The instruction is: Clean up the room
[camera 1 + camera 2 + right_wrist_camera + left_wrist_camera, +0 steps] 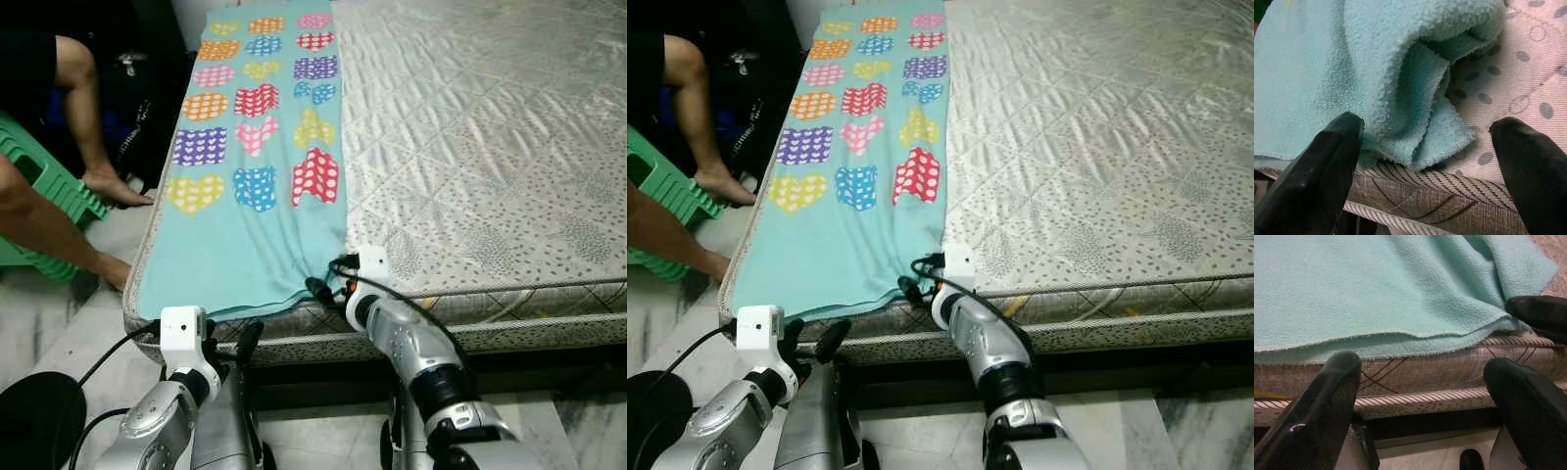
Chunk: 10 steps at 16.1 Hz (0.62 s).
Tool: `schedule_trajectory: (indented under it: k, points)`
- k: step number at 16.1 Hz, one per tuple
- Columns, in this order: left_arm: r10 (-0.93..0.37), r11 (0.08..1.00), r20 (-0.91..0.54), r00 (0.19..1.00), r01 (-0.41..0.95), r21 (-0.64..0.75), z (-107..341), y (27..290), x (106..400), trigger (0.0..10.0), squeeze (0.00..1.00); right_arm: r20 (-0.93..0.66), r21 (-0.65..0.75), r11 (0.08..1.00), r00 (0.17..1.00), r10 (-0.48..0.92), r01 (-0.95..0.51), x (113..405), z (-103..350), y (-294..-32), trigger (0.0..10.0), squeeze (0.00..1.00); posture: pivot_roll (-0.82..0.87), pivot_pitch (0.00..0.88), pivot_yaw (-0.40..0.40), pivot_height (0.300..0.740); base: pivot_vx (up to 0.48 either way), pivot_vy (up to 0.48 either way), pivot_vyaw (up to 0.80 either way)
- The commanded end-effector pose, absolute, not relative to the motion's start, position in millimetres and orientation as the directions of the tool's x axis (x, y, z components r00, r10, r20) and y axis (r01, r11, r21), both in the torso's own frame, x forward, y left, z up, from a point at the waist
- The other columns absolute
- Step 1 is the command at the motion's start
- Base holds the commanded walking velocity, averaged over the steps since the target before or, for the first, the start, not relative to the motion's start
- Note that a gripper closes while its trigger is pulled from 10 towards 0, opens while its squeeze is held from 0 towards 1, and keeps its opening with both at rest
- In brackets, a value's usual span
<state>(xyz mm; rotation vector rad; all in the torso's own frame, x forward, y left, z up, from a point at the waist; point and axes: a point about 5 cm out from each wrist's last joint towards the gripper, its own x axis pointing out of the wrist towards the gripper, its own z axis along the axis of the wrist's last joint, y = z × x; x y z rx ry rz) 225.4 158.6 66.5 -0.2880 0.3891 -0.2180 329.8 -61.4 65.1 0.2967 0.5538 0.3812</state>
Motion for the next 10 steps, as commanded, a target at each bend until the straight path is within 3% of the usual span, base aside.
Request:
schedule_trajectory:
  k: [1, 3, 4, 8, 10]
  points:
    - [-0.256, 0.942, -0.361, 0.897, 0.148, -0.301, 64.1, 162.3, 224.4, 10.0, 0.0, -0.463, 0.367, 0.887, 0.773, 0.435, -0.279, 326.4, 64.2, -53.6, 7.8, 0.0, 0.0, 0.079, 0.12, 0.5, 0.0, 0.0, 0.0]
    - [-0.258, 0.942, -0.363, 0.895, 0.149, -0.3, 63.9, 162.3, 224.6, 10.0, 0.0, -0.462, 0.37, 0.888, 0.775, 0.431, -0.273, 325.1, 64.5, -51.1, 8.0, 0.0, 0.0, 0.08, 0.121, 0.5, 0.0, 0.0, 0.0]
    - [-0.258, 0.942, -0.362, 0.896, 0.15, -0.3, 64.0, 162.4, 224.9, 10.0, 0.0, -0.459, 0.374, 0.89, 0.782, 0.422, -0.261, 325.3, 65.9, -49.8, 10.0, 0.0, 0.01, 0.081, 0.123, 0.5, 0.0, 0.0, 0.0]
    - [-0.257, 0.942, -0.362, 0.896, 0.149, -0.3, 64.2, 162.8, 225.2, 10.0, 0.0, -0.361, 0.524, 0.828, 0.829, 0.427, -0.199, 337.3, 85.4, -46.3, 10.0, 0.0, 0.01, 0.08, 0.121, 0.5, 0.0, 0.0, 0.0]
    - [-0.256, 0.942, -0.363, 0.896, 0.148, -0.3, 64.2, 162.8, 225.4, 10.0, 0.0, -0.37, 0.528, 0.827, 0.825, 0.428, -0.192, 337.7, 84.9, -46.1, 10.0, 0.0, 0.01, 0.081, 0.122, 0.5, 0.0, 0.0, 0.0]
